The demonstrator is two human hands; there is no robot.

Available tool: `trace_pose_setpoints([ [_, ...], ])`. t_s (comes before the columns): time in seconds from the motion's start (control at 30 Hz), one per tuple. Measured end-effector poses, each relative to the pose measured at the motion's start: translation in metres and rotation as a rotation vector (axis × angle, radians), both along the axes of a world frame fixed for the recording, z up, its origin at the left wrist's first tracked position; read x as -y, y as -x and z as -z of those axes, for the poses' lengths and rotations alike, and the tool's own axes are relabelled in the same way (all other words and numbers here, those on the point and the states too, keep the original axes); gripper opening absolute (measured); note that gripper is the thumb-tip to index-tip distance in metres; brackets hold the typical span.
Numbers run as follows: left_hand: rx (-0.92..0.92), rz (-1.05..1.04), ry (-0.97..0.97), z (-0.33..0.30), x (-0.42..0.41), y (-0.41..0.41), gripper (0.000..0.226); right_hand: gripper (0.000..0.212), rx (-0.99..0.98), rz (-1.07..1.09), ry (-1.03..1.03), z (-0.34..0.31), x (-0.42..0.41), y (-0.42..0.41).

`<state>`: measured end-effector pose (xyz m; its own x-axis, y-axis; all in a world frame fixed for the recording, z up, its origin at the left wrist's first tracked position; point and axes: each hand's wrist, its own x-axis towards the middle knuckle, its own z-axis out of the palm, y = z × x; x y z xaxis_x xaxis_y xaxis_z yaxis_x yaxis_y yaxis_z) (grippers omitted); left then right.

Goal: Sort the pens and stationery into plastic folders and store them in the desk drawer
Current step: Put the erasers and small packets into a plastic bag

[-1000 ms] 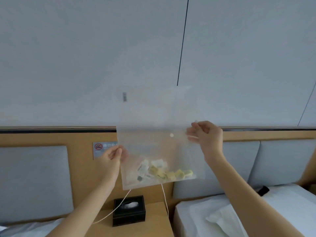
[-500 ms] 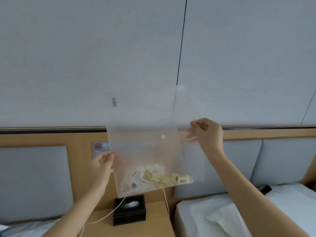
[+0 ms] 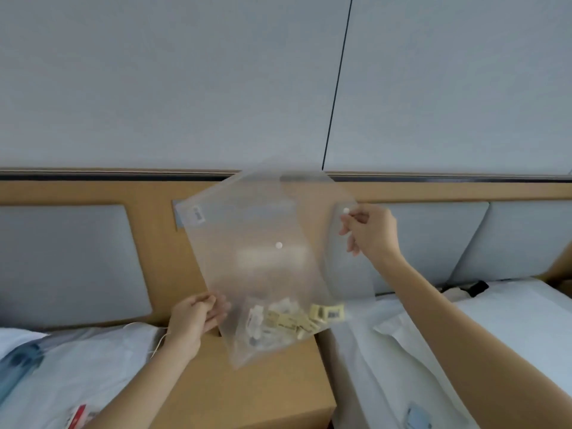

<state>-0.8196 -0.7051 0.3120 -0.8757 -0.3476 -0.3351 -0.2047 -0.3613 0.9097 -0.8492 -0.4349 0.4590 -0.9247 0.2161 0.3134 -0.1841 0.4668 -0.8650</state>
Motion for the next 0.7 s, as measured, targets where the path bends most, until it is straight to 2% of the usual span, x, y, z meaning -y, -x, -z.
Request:
trace_pose_setpoints([
  [0.07,0.03,0.011,-0.059,0.014,-0.003,-0.001,0.013,0.021,-0.031,-0.031,-0.038,-0.012,0.014,0.002],
  [0.2,-0.025,0.02,-0.125,0.02,-0.005,0.007,0.01,0.021,-0.125,-0.061,-0.116,-0.047,0.033,0.012],
  [0.4,0.005,0.028,-0.154,0.033,-0.003,0.004,0.008,0.021,-0.011,-0.042,-0.227,-0.03,0.036,0.021],
  [0.57,-0.085,-0.005,-0.118,0.018,0.002,0.005,0.011,0.015,-0.089,0.023,-0.24,-0.04,0.038,0.019],
  [0.7,-0.112,-0.017,-0.031,0.023,0.01,0.009,0.009,0.016,-0.063,0.046,-0.294,-0.027,0.039,0.015],
])
